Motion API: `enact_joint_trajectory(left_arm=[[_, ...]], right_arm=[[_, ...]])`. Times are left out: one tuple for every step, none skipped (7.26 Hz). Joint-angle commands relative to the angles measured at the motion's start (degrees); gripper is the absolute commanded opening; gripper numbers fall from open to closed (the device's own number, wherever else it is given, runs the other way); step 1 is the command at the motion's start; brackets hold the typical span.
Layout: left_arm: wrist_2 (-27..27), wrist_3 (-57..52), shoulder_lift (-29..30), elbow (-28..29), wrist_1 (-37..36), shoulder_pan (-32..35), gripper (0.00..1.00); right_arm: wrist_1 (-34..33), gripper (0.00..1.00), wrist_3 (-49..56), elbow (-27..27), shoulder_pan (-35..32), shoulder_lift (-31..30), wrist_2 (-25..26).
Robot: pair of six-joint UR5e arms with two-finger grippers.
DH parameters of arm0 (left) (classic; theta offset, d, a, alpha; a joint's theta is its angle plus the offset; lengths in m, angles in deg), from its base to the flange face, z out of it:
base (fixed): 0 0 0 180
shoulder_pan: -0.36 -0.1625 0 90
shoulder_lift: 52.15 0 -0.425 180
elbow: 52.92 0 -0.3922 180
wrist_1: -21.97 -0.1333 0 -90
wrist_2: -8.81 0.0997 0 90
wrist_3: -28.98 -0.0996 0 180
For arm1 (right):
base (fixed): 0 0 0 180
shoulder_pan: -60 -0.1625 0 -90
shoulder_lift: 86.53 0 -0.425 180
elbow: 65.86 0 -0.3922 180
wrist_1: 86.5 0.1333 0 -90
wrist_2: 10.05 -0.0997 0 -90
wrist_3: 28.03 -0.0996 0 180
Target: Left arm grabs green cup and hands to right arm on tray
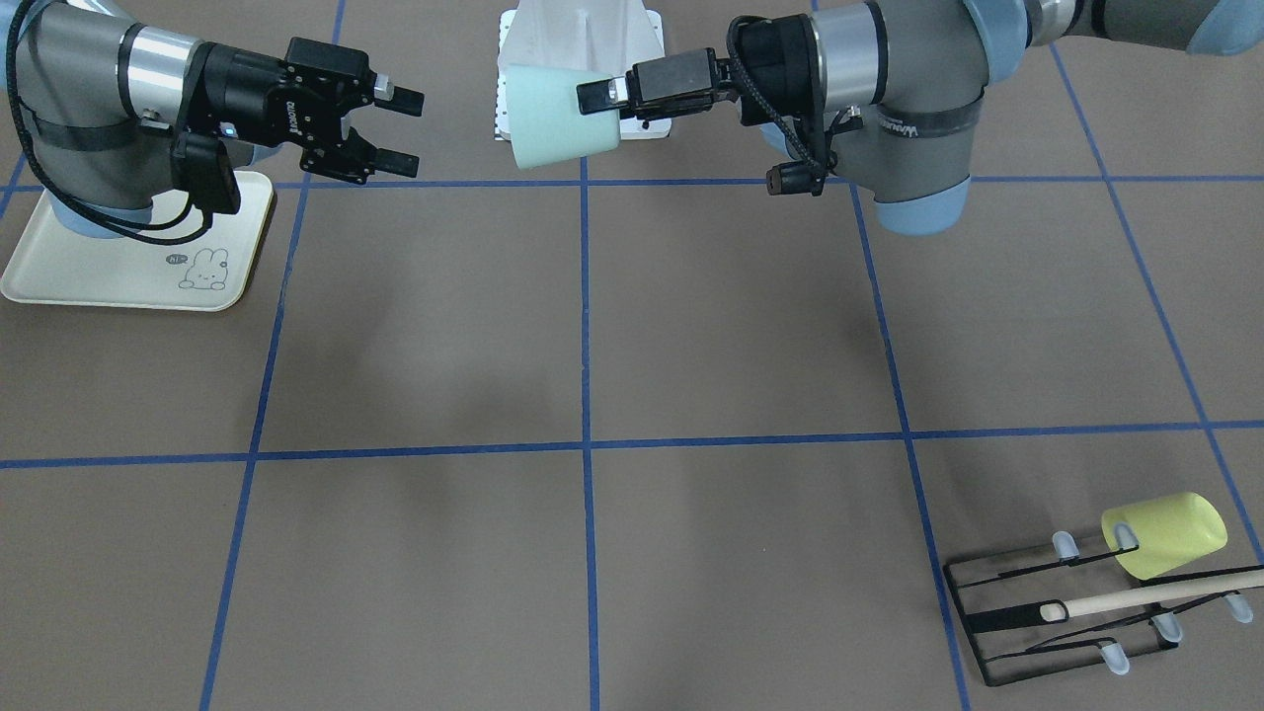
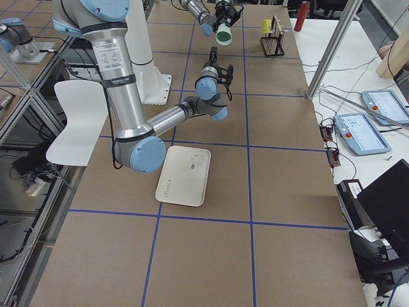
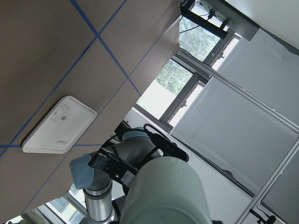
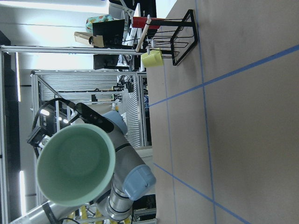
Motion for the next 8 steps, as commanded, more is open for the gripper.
enact_joint_trajectory(left_arm=[[0.4, 2.9, 0.1, -0.9, 0.1, -0.2, 0.0], [0.5, 2.9, 0.2, -0.8, 0.0, -0.2, 0.0], [0.5, 3.0, 0.3, -0.8, -0.2, -0.3, 0.0], [1.1, 3.0, 0.6, -0.9, -0.4, -1.0, 0.0], [2.7, 3.2, 0.8, -1.7, -0.7, -1.4, 0.0], [2.8, 3.3, 0.6, -2.0, -0.8, -1.9, 0.0], [2.9, 3.2, 0.6, -2.0, -0.8, -2.2, 0.0], [2.9, 3.1, 0.6, -2.0, -0.8, -2.2, 0.0]], right_arm=[[1.7, 0.94, -2.0, 1.1, 1.5, 1.4, 3.2], [1.7, 0.94, -2.0, 1.2, 1.9, 2.0, 3.3], [1.7, 0.94, -2.0, 1.5, 2.3, 2.4, 4.0], [1.6, 0.94, -2.0, 1.9, 2.4, 3.2, 4.6], [1.6, 0.94, -2.0, 2.3, 3.0, 3.7, 5.2], [1.6, 0.94, -2.0, 2.4, 3.0, 4.0, 5.3], [1.6, 0.94, -2.0, 2.5, 3.0, 4.0, 5.3], [1.5, 0.94, -2.0, 2.7, 3.0, 4.1, 5.3]])
